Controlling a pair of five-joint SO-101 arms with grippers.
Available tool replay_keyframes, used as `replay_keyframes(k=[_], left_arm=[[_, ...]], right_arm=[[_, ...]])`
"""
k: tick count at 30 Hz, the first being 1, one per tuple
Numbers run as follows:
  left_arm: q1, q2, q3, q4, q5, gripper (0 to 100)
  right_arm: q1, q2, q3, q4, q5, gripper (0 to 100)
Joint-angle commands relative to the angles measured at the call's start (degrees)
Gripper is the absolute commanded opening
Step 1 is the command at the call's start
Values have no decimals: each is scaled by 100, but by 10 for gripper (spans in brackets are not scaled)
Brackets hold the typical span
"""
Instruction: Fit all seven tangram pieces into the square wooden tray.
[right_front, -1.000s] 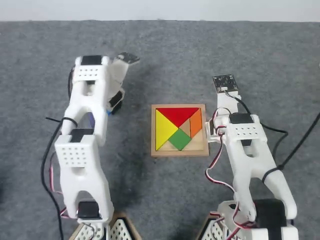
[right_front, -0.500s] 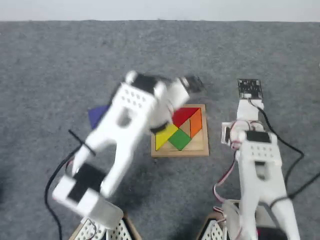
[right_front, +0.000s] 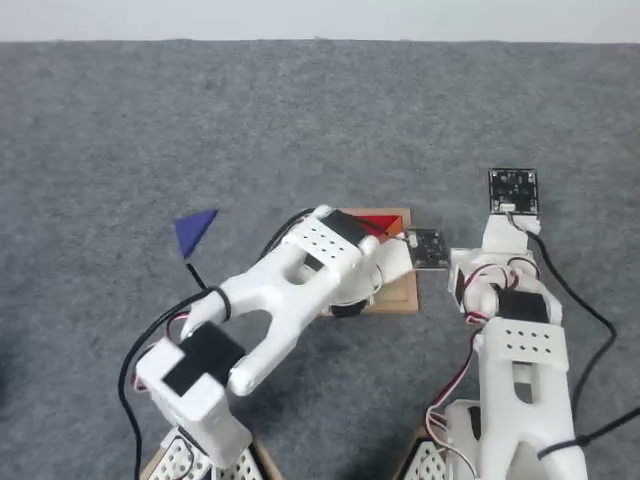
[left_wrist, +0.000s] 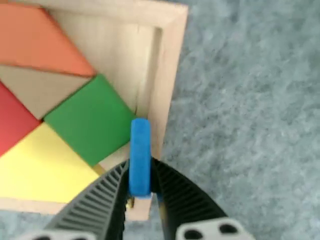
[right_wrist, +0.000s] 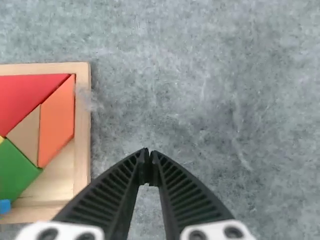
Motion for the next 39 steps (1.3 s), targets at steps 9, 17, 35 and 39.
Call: replay_keyframes(k=[9, 17, 35, 39], left_arm=[[-387, 44, -189, -114, -18, 13], [-475, 70, -180, -114, -26, 64], [-466, 44, -690, 818, -44, 70], [-431, 44, -804, 985, -44, 70]], right_arm=[[57, -277, -62, -127, -62, 8], [488, -356, -176, -119, -220, 7], [224, -1095, 237, -101, -158, 7], [224, -1095, 237, -101, -149, 7]])
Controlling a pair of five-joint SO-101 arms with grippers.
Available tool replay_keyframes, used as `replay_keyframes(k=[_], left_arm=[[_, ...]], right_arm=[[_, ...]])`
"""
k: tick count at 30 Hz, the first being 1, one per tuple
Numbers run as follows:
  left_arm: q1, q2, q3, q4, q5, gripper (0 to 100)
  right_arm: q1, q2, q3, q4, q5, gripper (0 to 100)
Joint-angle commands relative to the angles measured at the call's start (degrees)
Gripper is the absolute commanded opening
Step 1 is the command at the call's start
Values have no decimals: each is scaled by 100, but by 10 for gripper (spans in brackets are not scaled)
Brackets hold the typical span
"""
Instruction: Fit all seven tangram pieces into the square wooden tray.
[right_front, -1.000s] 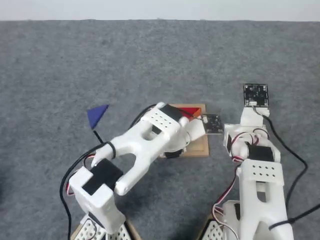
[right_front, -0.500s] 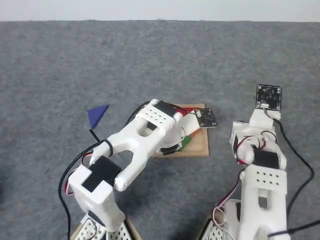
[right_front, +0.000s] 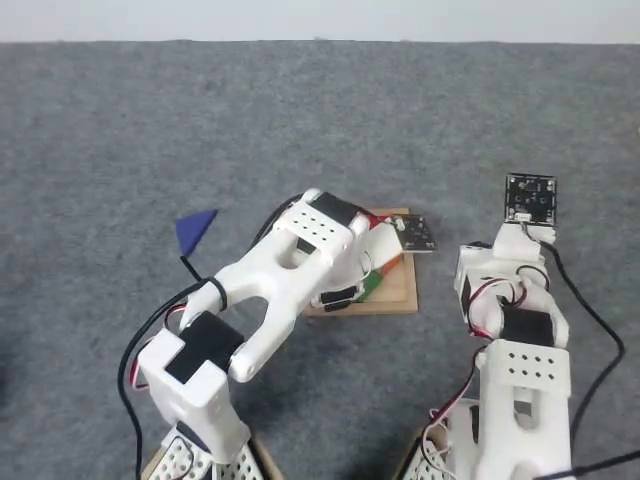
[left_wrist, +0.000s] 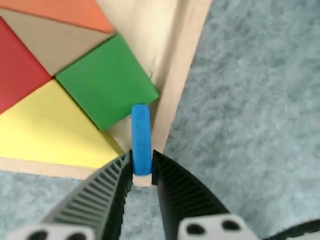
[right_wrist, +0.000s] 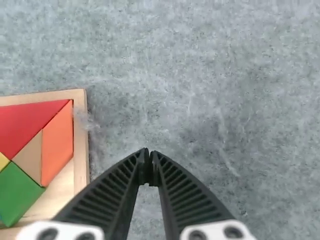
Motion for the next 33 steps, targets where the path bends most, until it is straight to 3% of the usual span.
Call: replay_keyframes(k=[1, 26, 33], left_arm=[[9, -53, -286, 185, -44, 70], [-360, 9, -989, 26, -123, 89], [-721, 220, -945, -615, 202, 88]], right_arm=[[-22, -163, -62, -101, 62, 7], [-207, -163, -53, -75, 79, 7], [-207, -163, -44, -66, 79, 7]])
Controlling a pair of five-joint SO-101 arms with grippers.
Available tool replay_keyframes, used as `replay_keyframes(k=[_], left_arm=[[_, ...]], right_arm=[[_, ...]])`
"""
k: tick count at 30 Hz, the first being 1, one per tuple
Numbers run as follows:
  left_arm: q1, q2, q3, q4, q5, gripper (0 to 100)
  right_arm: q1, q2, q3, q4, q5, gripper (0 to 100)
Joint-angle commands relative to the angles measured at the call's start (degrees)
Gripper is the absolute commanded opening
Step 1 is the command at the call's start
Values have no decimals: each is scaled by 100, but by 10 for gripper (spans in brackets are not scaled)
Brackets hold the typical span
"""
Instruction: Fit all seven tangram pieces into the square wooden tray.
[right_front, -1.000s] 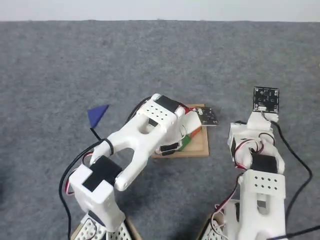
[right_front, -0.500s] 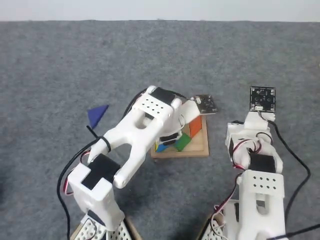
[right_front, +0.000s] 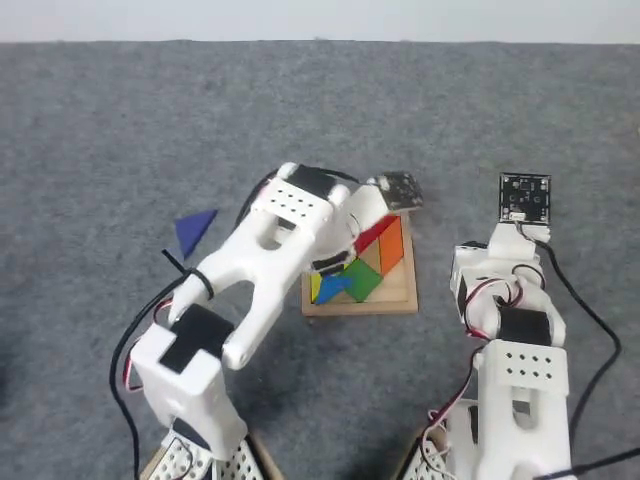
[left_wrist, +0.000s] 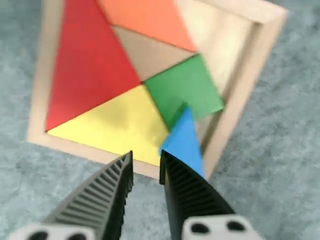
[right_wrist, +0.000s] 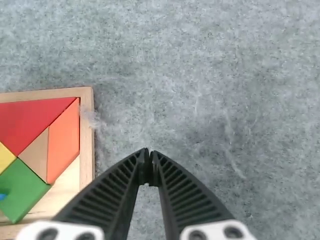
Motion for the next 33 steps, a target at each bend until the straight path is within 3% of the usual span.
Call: replay_keyframes(k=[1, 10, 33], left_arm=[[-70, 158, -207, -396, 352, 88], [325, 448, -224, -422, 519, 87], [554, 510, -418, -343, 501, 89]], right_arm=[[-66, -163, -44, -66, 70, 7], [-66, -163, -44, -66, 70, 7], [-75, -163, -44, -66, 70, 7]])
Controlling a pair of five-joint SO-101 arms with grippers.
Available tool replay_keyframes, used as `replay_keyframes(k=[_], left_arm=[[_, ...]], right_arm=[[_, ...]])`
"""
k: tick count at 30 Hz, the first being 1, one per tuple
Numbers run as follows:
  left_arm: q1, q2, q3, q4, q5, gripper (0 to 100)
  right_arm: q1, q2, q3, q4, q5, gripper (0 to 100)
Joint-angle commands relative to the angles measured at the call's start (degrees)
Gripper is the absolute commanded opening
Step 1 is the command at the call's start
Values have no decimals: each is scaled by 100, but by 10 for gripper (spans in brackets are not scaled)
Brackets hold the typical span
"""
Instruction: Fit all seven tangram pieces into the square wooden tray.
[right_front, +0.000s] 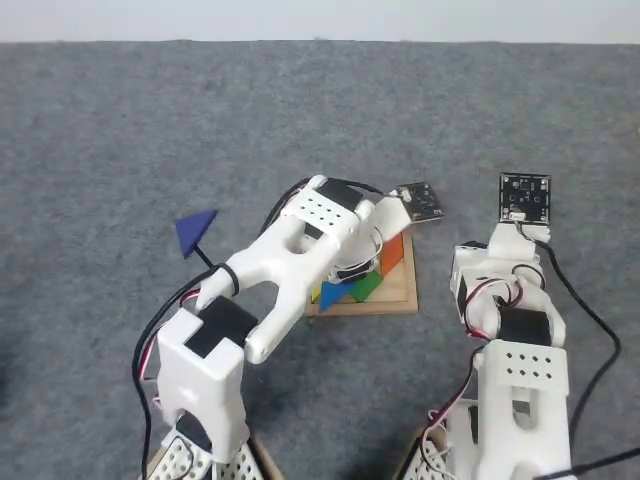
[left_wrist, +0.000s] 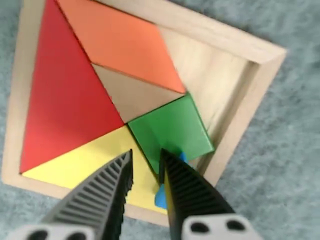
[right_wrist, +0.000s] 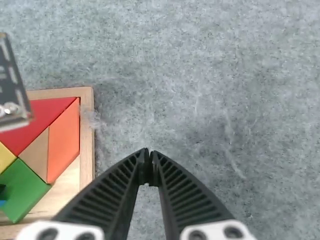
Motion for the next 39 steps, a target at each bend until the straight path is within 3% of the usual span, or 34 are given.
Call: replay_keyframes(k=[1, 13, 21, 26, 29, 33, 36, 39], left_arm=[[26, -70, -233, 97, 26, 89], [475, -114, -233, 299, 26, 89], [176, -176, -593, 589, 105, 87], [79, -870, -646, 897, 149, 86], [-598, -1266, -637, 879, 651, 86], [-2127, -1354, -646, 870, 1292, 88], [-3121, -1196, -646, 862, 1152, 94], [-3640, -774, -664, 809, 905, 148]], right_arm=[[-75, -163, -44, -66, 70, 7], [-75, -163, -44, -66, 70, 7], [-75, -163, -44, -66, 70, 7], [-145, -163, -44, -66, 79, 7], [-198, -163, -18, 4, 193, 7], [-224, -163, -18, 31, 211, 7], [-224, -163, -26, 40, 220, 7], [-338, -163, -26, 40, 220, 7]])
